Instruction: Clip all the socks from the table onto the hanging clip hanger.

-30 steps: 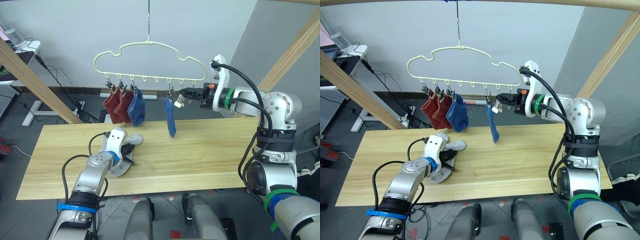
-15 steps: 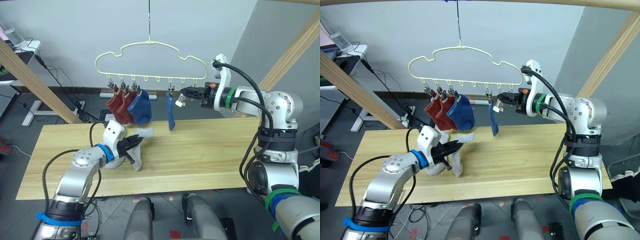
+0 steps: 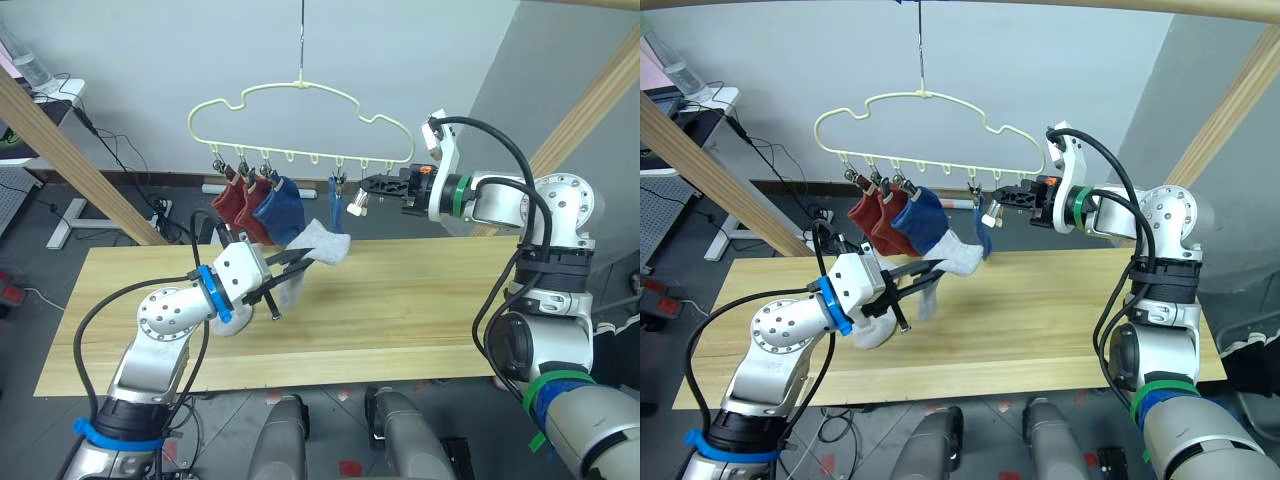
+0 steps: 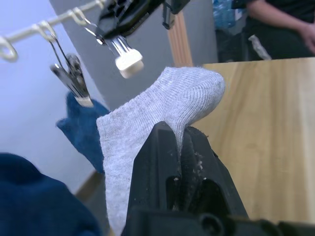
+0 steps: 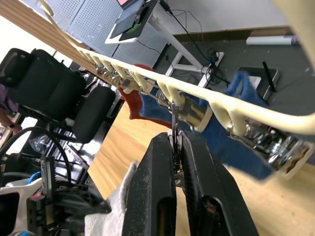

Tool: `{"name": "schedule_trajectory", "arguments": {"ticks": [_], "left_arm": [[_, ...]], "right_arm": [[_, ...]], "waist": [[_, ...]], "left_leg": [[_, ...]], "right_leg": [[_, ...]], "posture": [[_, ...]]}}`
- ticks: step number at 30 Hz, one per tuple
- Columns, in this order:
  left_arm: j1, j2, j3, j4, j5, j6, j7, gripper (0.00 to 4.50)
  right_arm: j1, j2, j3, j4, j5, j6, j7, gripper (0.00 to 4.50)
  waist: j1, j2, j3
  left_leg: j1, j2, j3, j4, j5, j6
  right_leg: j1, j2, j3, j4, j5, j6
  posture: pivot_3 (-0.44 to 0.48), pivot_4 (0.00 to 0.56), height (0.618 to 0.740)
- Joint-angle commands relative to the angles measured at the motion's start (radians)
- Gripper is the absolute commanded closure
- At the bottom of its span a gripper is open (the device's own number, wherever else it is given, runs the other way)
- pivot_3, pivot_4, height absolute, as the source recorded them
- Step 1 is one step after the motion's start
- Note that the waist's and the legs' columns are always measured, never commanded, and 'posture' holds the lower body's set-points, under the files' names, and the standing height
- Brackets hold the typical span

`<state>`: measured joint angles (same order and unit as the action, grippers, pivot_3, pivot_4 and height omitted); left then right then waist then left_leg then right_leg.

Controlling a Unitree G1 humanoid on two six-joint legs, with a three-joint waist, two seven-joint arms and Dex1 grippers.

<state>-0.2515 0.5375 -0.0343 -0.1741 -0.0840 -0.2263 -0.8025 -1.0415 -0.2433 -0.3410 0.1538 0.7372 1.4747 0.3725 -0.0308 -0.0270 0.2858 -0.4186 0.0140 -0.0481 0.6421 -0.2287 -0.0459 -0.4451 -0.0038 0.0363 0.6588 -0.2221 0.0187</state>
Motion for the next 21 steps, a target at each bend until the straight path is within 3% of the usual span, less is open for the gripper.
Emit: {"name": "schedule_trajectory", "arguments": {"ticks": [1, 10, 21], "left_arm": [[-0.026, -0.011, -0.006, 0.016, 0.047, -0.062, 0.050, 4.49], [-0.029, -0.020, -0.024, 0.057, 0.061, -0.116, 0.067, 4.49], [-0.068, -0.041, -0.027, 0.107, 0.081, -0.145, 0.119, 4.49]], "right_arm": [[-0.032, 0.034, -0.092, 0.003, 0.037, 0.091, -0.037, 4.50], [-0.052, 0.066, -0.175, 0.045, 0.136, 0.140, -0.132, 4.50], [-0.039, 0.060, -0.168, 0.054, 0.252, 0.140, -0.232, 4.50]], "waist": [[-0.001, 0.000, 0.000], [-0.002, 0.000, 0.000], [-0.002, 0.000, 0.000]], "left_leg": [[0.000, 0.000, 0.000, 0.000, 0.000, 0.000], [0.000, 0.000, 0.000, 0.000, 0.000, 0.000], [0.000, 0.000, 0.000, 0.000, 0.000, 0.000]], "right_leg": [[0.000, 0.000, 0.000, 0.000, 0.000, 0.000], [0.000, 0.000, -0.001, 0.000, 0.001, -0.001], [0.000, 0.000, -0.001, 0.001, 0.001, -0.001]], "posture": [[0.013, 0.274, 0.740], [0.008, 0.269, 0.740], [0.002, 0.268, 0.740]]}}
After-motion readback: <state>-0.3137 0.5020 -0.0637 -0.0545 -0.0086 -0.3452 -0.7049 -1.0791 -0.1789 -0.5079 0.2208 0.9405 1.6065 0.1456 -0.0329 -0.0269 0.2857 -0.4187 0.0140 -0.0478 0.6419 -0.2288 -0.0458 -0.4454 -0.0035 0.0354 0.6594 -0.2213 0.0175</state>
